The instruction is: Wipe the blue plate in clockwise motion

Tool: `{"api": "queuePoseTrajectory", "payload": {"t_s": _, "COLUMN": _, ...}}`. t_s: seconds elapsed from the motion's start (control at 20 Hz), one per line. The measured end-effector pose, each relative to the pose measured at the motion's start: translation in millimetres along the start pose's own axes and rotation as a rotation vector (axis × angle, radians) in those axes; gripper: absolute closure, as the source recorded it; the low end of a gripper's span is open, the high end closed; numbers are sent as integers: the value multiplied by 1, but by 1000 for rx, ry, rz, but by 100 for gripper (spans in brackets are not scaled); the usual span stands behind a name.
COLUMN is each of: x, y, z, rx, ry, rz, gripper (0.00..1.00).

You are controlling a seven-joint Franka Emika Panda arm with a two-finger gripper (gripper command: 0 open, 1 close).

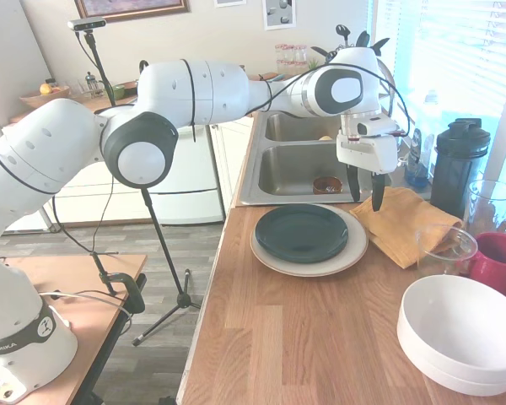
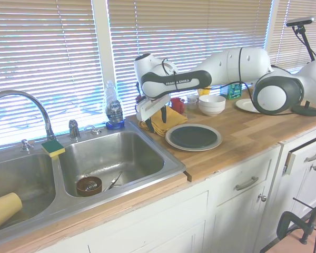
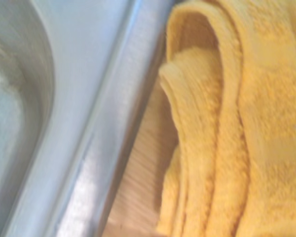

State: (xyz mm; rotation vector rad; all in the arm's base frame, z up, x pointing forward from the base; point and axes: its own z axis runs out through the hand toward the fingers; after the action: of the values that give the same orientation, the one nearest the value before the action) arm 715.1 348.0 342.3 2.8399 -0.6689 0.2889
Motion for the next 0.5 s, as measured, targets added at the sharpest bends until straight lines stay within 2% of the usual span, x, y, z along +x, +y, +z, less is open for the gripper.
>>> {"api": "queuePoseTrajectory", "payload": {"t_s": 0.2, "x": 3, "y": -7, "z": 7, "rx": -12, "ry": 95, "rz": -9, "gripper": 0}}
{"api": "queuePoseTrajectory", "payload": {"t_s": 0.5, "x": 14, "y": -8, "z": 20, "rx": -60, "ry": 239, "rz": -3, "gripper": 0}}
